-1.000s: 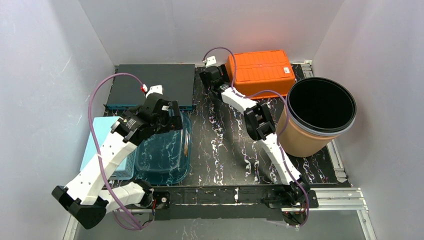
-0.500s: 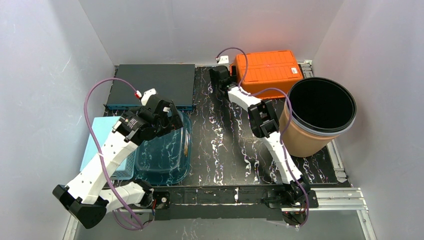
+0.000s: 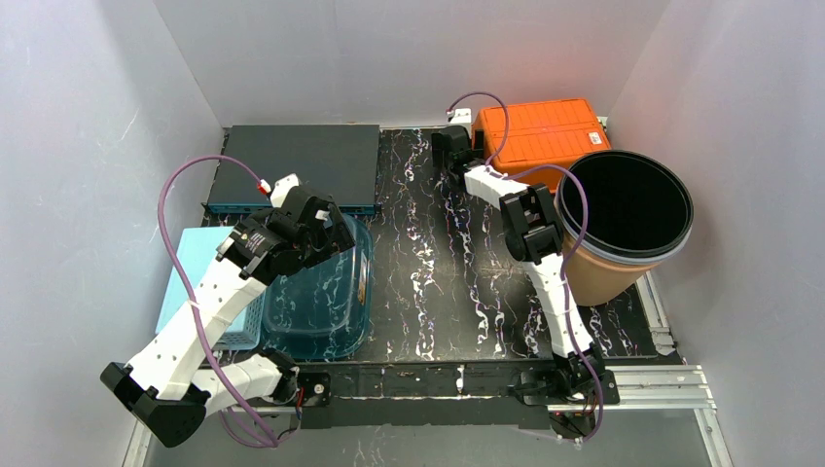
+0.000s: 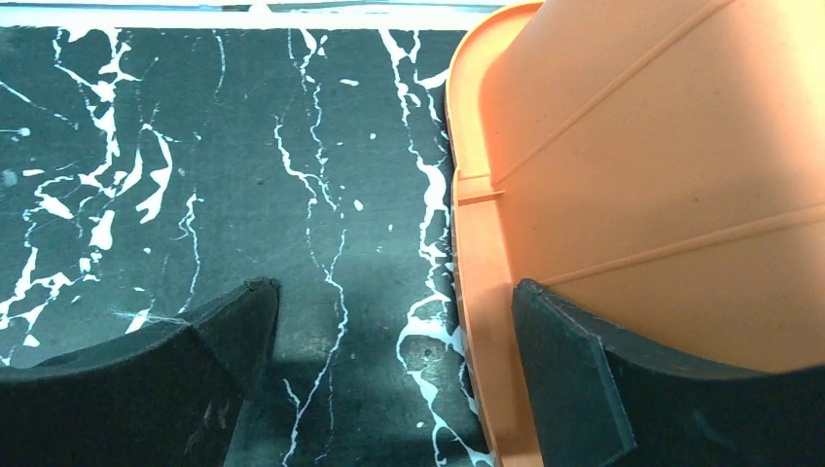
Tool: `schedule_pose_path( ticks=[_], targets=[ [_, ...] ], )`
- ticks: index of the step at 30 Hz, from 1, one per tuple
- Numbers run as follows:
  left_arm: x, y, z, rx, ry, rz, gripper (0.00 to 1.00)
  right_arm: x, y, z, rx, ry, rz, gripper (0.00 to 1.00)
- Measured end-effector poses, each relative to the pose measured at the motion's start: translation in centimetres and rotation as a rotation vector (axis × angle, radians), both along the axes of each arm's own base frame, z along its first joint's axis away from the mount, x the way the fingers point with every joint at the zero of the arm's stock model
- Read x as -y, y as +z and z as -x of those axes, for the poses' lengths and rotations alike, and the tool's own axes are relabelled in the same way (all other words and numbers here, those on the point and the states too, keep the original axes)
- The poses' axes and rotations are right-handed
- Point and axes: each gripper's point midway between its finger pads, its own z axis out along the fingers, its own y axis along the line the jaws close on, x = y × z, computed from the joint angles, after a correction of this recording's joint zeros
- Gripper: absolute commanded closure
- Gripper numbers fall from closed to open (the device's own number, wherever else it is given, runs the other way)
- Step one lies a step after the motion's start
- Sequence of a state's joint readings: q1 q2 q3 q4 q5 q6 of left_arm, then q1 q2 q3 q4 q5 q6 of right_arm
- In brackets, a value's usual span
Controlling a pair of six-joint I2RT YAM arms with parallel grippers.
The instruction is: Turn the large container upside down
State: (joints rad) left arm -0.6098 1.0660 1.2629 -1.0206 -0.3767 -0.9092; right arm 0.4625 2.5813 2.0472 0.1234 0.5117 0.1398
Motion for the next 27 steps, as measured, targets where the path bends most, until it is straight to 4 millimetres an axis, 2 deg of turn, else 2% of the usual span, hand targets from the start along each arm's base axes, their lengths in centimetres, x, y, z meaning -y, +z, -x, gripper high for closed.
schedule_pose_path(
  ticks=[14, 21, 27],
  targets=[
    [0.0, -0.5, 0.2, -0.012, 0.003, 0.001, 0.04, 1.6, 0.2, 0.1, 0.006, -0.07, 0.045, 0.01],
    [0.0, -0.8, 0.6, -0.02, -0.006, 0.01, 0.04, 2.8, 0.5, 0.9, -0.016, -0.101, 0.078, 0.01],
    [-0.3, -0.4, 1.0, 0.0, -0.021, 0.013, 0.04, 2.9, 3.2, 1.0, 0.01, -0.101, 0.065, 0.01]
  ],
)
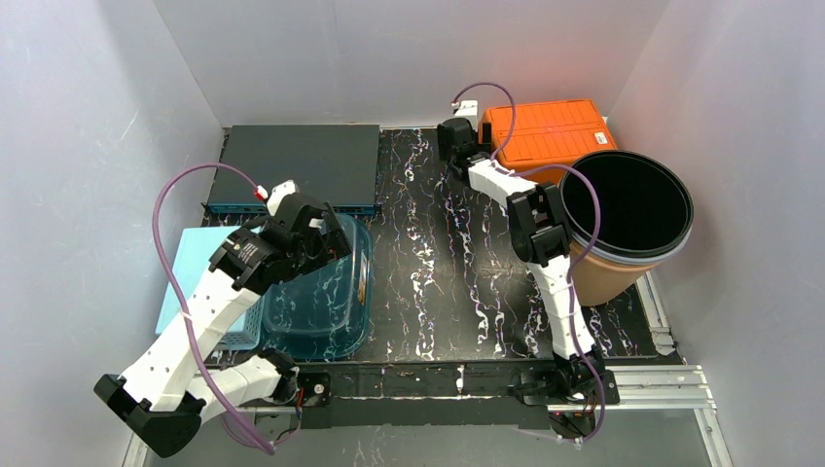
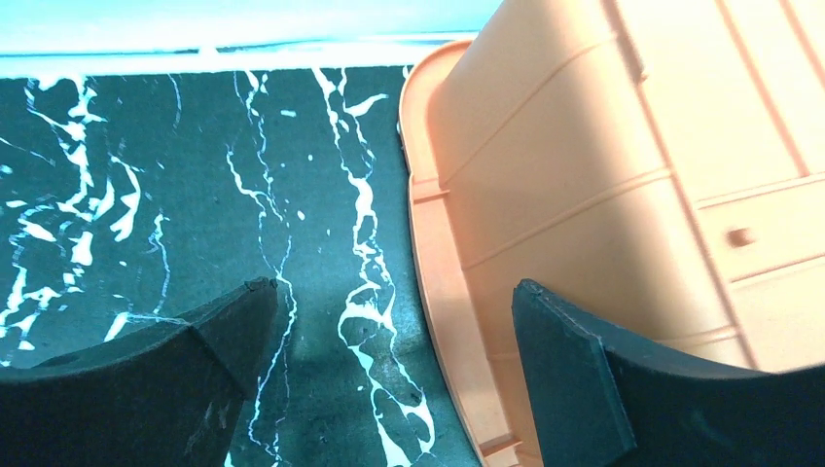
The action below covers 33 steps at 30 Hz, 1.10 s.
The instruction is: Turn the large container upside down
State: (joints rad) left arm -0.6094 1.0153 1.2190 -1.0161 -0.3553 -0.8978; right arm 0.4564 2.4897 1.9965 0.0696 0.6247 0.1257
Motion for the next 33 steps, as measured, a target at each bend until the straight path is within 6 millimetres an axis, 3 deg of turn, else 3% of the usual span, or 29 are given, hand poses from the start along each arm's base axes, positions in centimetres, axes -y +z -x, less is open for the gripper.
schedule_pose_path(
  ticks=[4, 8, 12, 15, 17, 21, 24, 28, 31, 33],
  targets=[
    [-0.2, 0.5, 0.3, 0.022, -0.019, 0.0, 0.04, -0.5, 2.0, 0.2, 0.014, 0.04, -0.025, 0.01],
    [-0.4, 1.2, 0.4, 0.056, -0.046, -0.002, 0.03, -1.7, 3.8, 2.1, -0.004, 0.141, -0.06, 0.01],
    [-0.7, 1.7, 0.6, 0.097, -0.078, -0.006, 0.03, -4.3, 7.1, 4.7, -0.004, 0.264, -0.077, 0.01],
    [-0.6, 2.2, 0.6, 0.125, -0.117, -0.009, 0.03, -8.0, 11.4, 8.1, 0.008, 0.401, -0.051, 0.01],
    [-0.3, 2.3, 0.5, 0.132, -0.147, -0.014, 0.03, -11.1, 14.3, 11.3, 0.02, 0.496, -0.035, 0.01],
    [0.3, 2.3, 0.1, 0.137, -0.201, -0.026, 0.02, -14.5, 20.5, 18.7, 0.039, 0.637, -0.017, 0.01],
    [0.8, 2.7, -0.1, 0.163, -0.229, -0.016, 0.02, -13.1, 25.4, 22.8, 0.067, 0.654, -0.025, 0.01],
    [1.4, 2.6, -0.2, 0.195, -0.25, 0.016, 0.02, -7.1, 30.4, 25.2, 0.116, 0.561, -0.03, 0.01],
    [1.9, 2.0, -0.3, 0.194, -0.262, 0.036, 0.02, -2.8, 33.0, 26.7, 0.145, 0.474, -0.022, 0.02],
    [2.2, 1.5, -0.3, 0.185, -0.266, 0.047, 0.02, -0.7, 33.6, 27.7, 0.138, 0.424, 0.004, 0.04]
  ],
)
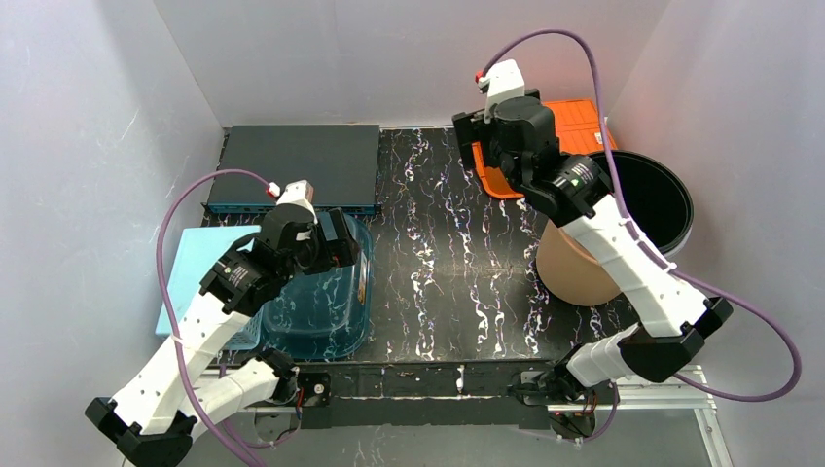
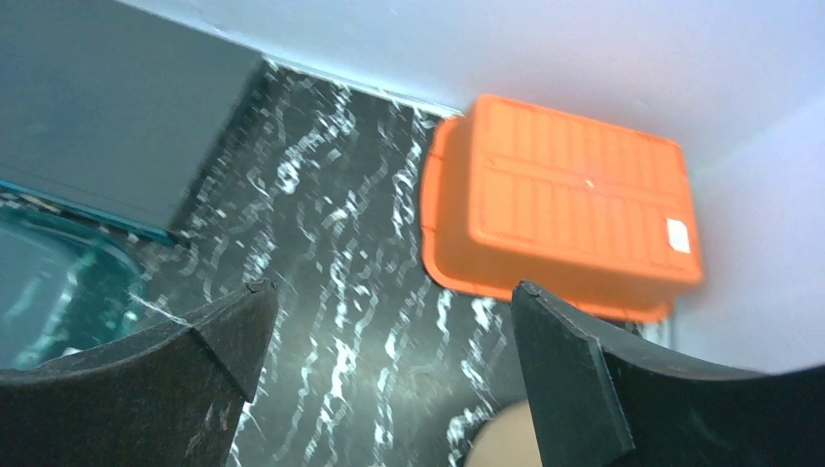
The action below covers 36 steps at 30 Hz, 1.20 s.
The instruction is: Turn the large container upside down
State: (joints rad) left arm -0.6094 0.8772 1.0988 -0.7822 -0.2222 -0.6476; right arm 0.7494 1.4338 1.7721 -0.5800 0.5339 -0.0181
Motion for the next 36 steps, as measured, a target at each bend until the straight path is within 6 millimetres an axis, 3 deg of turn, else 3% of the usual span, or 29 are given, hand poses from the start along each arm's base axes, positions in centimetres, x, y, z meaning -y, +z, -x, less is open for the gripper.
schedule_pose_path(
  ticks=[8, 13, 21, 25, 28, 36],
  targets=[
    [0.3, -0.7, 0.5, -0.009, -0.014, 0.03, 0.02, 5.3, -3.6, 2.6, -0.152, -0.179, 0.15, 0.11],
    [0.8, -0.5, 0.4, -0.003, -0.027, 0.052, 0.02, 8.4, -4.4, 3.8, -0.201, -0.292, 0.181, 0.16],
    [1.8, -1.7, 0.1, -0.049, -0.059, 0.038, 0.02, 15.0, -5.4, 4.7, -0.216, -0.516, 0.163, 0.23],
    [2.0, -1.8, 0.0, -0.053, -0.069, 0.035, 0.02, 18.6, -6.9, 4.3, -0.27, -0.621, 0.137, 0.33],
    [2.1, -1.7, -0.1, -0.047, -0.071, 0.038, 0.02, 19.2, -8.5, 4.3, -0.321, -0.626, 0.125, 0.4],
    [2.1, -1.6, -0.2, -0.044, -0.071, 0.041, 0.02, 18.7, -10.2, 4.3, -0.375, -0.585, 0.053, 0.41]
  ],
)
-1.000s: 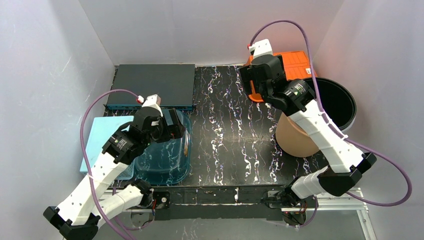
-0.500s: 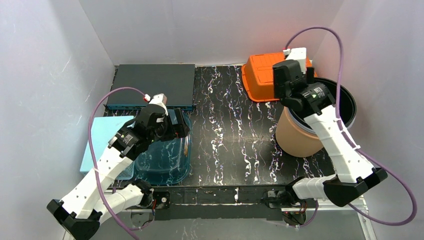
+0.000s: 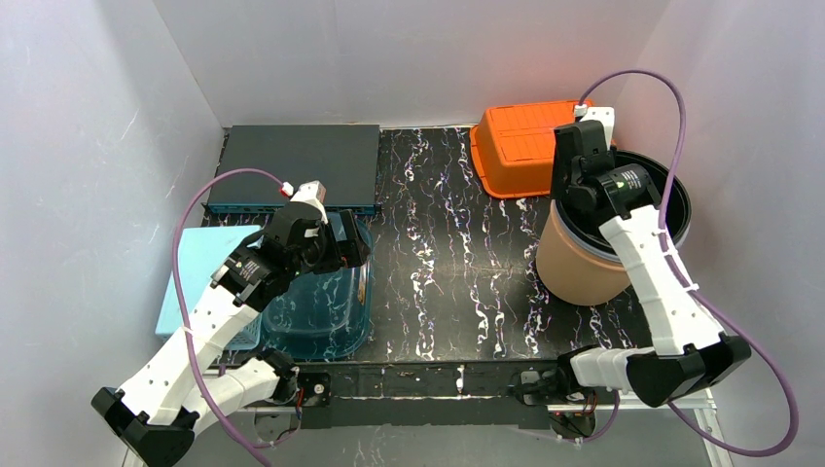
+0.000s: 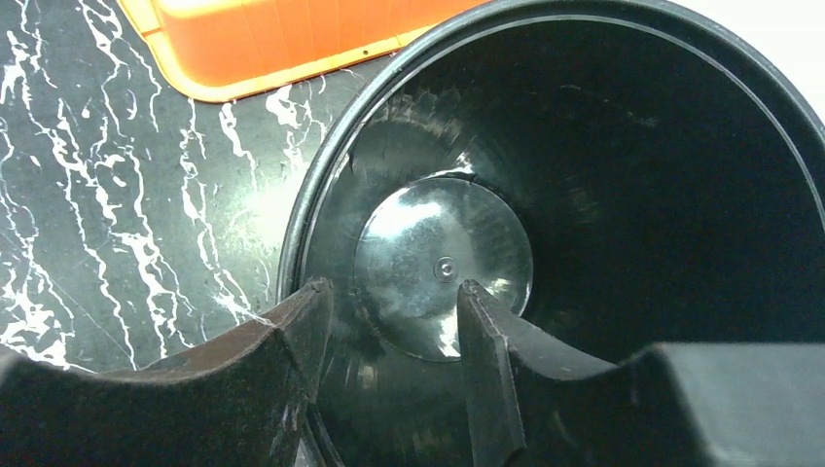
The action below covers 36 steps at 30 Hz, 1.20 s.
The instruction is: Turn the large container upside down
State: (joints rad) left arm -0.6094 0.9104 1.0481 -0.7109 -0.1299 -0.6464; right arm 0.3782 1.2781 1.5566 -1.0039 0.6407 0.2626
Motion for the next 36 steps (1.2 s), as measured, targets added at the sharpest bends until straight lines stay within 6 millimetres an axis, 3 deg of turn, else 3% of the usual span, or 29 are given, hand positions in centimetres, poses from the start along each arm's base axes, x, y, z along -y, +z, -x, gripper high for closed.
schedule_pose_path(
  ticks=[15, 25, 27, 30, 36],
  targets=[
    [0.0, 0.0, 0.0, 0.002, 0.0, 0.0, 0.02, -0.7, 2.6, 0.6, 0.119, 0.017, -0.116, 0.41],
    [0.0, 0.0, 0.0, 0.0, -0.004, -0.003, 0.02, -2.3, -0.3, 0.0, 0.05, 0.06, -0.153, 0.63],
    [0.0, 0.0, 0.0, 0.0, -0.004, -0.003, 0.02, -2.4, -0.8, 0.0, 0.037, 0.062, -0.152, 0.73],
    [0.0, 0.0, 0.0, 0.0, -0.003, -0.002, 0.02, -2.5, -0.9, -0.1, 0.036, 0.069, -0.158, 0.8],
    [0.0, 0.0, 0.0, 0.0, -0.003, -0.002, 0.02, -2.6, -0.8, -0.1, 0.04, 0.074, -0.161, 0.83]
  ],
)
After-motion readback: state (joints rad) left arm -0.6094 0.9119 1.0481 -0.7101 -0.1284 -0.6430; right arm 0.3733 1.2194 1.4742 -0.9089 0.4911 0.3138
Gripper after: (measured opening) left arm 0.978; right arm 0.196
